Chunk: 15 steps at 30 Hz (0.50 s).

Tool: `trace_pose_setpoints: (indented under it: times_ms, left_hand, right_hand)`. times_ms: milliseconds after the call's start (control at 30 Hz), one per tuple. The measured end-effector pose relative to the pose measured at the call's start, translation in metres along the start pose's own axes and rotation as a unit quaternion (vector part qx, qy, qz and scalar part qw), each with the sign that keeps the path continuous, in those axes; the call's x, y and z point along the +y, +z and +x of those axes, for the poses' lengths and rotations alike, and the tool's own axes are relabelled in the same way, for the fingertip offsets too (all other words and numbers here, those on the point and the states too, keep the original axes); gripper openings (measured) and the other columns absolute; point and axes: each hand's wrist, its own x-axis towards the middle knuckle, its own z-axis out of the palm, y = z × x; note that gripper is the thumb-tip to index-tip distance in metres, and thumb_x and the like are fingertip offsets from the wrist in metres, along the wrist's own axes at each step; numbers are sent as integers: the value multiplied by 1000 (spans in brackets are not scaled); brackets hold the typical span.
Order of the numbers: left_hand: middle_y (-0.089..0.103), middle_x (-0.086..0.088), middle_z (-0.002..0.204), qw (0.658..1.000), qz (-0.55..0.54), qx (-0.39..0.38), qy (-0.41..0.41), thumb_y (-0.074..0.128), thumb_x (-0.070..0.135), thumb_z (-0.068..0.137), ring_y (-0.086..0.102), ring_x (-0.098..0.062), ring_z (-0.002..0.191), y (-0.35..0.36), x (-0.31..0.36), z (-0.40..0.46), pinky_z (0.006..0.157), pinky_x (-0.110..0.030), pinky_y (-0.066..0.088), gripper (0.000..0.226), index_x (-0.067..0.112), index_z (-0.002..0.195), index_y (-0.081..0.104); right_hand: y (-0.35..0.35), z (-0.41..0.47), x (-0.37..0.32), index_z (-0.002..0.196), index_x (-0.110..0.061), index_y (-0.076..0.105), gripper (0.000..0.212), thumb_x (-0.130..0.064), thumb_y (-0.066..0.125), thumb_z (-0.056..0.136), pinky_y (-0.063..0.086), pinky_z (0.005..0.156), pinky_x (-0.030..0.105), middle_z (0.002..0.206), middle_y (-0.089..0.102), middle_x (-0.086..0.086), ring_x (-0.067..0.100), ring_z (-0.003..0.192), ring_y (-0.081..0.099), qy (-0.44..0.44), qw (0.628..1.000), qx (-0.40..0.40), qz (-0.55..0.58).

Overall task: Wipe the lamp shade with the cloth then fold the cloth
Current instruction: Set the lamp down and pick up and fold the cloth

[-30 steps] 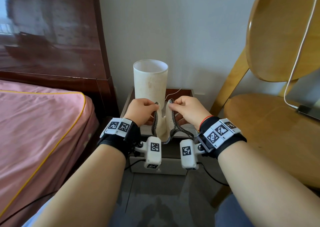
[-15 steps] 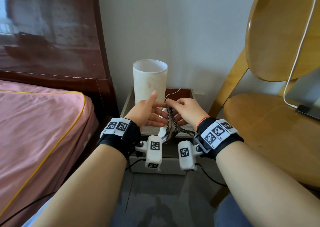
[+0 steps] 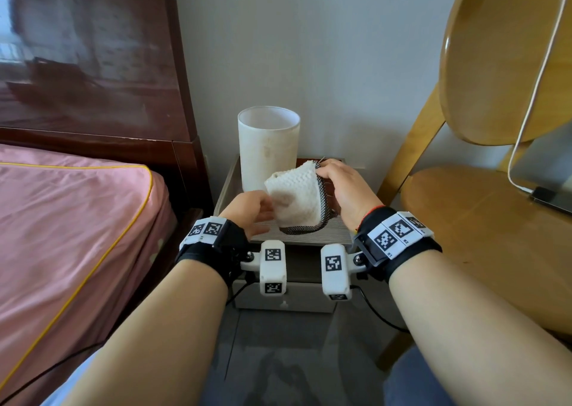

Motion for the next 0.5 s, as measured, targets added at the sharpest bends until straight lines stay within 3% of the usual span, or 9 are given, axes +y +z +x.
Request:
trace_pose_setpoints:
  times_ms: [67,167,300,367,433,500]
  left_hand:
    - [63,-9,95,995,-84,-59,-16,42,15,89,61,-25,86,2,2,-4,72,-38,51,28,5,109,59]
    - [65,-8,96,984,-156,-84,-2,44,17,93,63,-24,83,4,7,-7,66,-35,52,24,5,108,59]
    - [66,-13,105,979,-185,-60,58,50,12,93,65,-27,91,1,8,-3,71,-38,57,29,-2,117,58]
    - [67,-15,102,978,-179,-38,96,54,10,92,64,-30,95,0,7,1,80,-43,54,21,-1,108,62]
    - [68,-11,93,982,-122,-8,143,60,11,89,64,-29,92,1,7,2,85,-45,53,7,9,92,66]
    - [71,-7,93,980,-1,21,197,64,17,86,65,-26,94,3,5,4,87,-41,53,8,17,92,69]
  right_hand:
    - [0,3,1,96,-1,63,28,-23,53,82,48,89,48,101,65,18,34,102,62,28,997,17,66]
    - [-4,6,5,105,-1,63,30,-19,50,85,51,90,51,107,67,20,32,100,64,67,991,21,112]
    - [-7,7,11,100,-12,63,20,-20,48,89,58,70,40,91,71,10,22,79,71,89,994,13,67]
    - [-7,9,16,104,-8,63,24,-21,49,90,56,82,45,101,68,19,27,90,68,87,996,32,-14]
    - [-5,8,18,108,-1,61,30,-23,50,91,54,83,44,104,62,26,29,91,64,59,986,53,-148]
    - [-2,5,19,113,-6,57,29,-24,52,91,54,84,43,104,63,12,24,93,61,16,972,66,-226]
